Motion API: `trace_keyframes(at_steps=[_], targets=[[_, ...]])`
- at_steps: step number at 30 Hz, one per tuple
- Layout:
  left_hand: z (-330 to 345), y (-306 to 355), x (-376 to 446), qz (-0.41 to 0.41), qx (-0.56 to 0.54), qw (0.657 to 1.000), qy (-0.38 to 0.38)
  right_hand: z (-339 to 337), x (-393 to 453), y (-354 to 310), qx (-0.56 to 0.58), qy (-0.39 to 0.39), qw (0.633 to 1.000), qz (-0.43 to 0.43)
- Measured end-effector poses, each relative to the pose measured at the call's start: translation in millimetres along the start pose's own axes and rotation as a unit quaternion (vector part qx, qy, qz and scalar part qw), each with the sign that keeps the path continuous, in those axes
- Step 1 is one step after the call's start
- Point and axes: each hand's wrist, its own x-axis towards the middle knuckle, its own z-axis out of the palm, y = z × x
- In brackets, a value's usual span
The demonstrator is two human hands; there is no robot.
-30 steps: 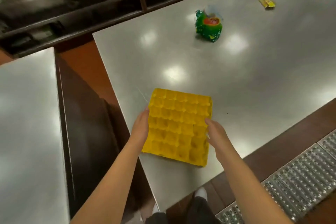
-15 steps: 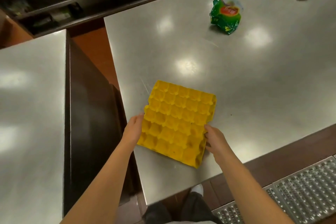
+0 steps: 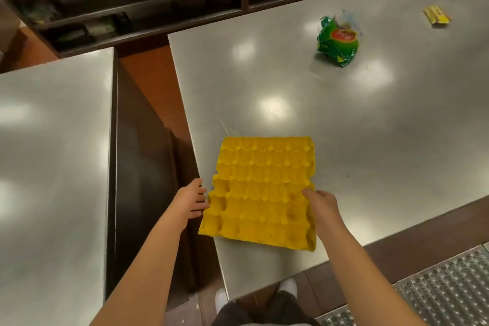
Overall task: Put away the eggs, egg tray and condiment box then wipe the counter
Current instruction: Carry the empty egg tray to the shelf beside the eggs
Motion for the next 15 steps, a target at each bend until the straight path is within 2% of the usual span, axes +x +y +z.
trace_keyframes(at_steps=[4,9,15], targets=[[-26,-15,-8,-0.019,0.013,0.999,-0.028,18,-15,6,-0.011,0.004,0.999,-0.03],[-58,-31,-14,-0.029,-0.061,0.997,-0.027,36,-32,7,0.004,0.004,0.999,-0.039],[-103,-44,-18,0.043,-0.104,0.994,0.018,70,-43,-1,0.014,-0.055,0.997,-0.058]])
